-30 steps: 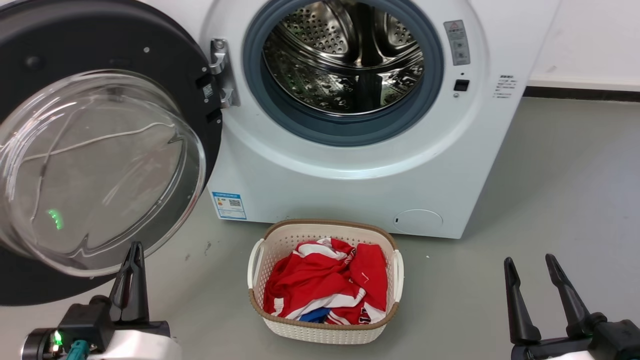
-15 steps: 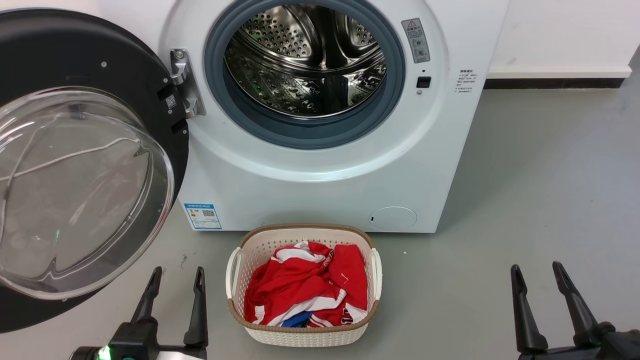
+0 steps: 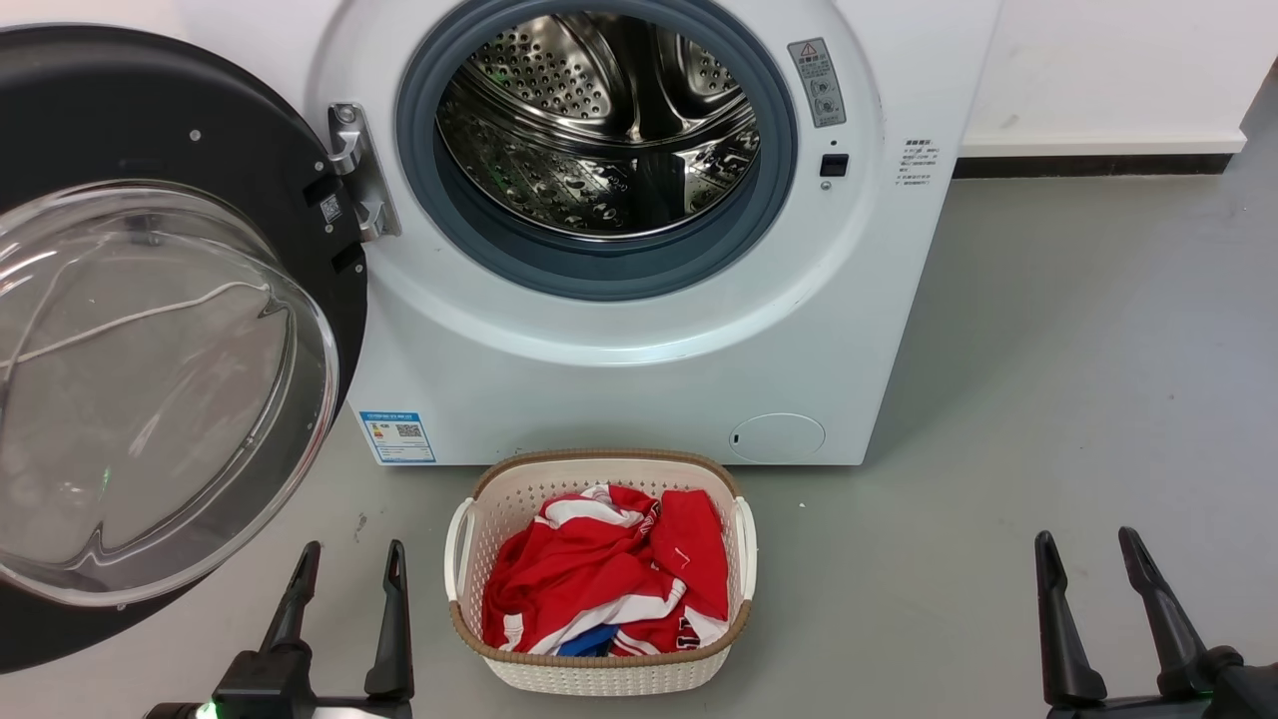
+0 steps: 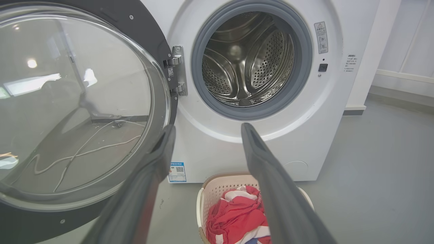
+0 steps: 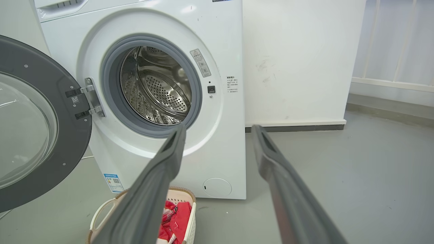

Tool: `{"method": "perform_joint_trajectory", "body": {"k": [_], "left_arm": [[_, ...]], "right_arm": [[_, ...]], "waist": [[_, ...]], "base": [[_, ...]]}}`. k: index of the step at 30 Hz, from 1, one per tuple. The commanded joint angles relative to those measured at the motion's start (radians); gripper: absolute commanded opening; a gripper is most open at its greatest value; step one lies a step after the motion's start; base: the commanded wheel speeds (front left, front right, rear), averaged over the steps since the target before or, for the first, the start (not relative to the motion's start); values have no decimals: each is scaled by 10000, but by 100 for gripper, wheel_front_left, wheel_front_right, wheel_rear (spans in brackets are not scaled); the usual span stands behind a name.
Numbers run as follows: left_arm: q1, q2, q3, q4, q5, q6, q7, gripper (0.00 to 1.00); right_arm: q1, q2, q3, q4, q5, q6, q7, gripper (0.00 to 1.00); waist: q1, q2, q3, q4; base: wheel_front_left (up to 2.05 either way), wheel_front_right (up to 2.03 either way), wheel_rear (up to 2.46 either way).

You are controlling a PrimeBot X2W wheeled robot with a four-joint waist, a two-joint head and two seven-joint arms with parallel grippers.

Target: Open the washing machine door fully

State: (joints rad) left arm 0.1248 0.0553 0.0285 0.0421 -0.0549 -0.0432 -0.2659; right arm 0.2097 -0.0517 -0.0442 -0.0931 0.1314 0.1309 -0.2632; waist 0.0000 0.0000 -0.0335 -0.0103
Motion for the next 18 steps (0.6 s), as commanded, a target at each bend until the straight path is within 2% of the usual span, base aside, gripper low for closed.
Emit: {"method": "perform_joint_trajectory", "body": {"k": [1,6,7,12,18], "left_arm": [[90,-19,0,20,-11,42,26,100],[28,-26,14,105,15,24,26,100],[-2,-15,21,107,8,0,0,0],[70,-40,50,573,-105,-12,41,0],[-192,-41,176,752,-1389,-86,412,0]], "right_arm": [[96,30,-15,27,22,-2,-21,100],[83,30,9,49,34,-2,-21,100],[0,0,6,31,14,0,0,0],[20,1,49,435,120,0,24,0],[-227,-85,96,641,1455,0,247,0]], "waist": [[0,0,-1,0],[0,0,-18,-8],[0,0,-17,-10],[0,0,-17,-12],[0,0,1,-5]], "base": [[0,0,0],[0,0,0],[0,0,0],[0,0,0],[0,0,0]]}}
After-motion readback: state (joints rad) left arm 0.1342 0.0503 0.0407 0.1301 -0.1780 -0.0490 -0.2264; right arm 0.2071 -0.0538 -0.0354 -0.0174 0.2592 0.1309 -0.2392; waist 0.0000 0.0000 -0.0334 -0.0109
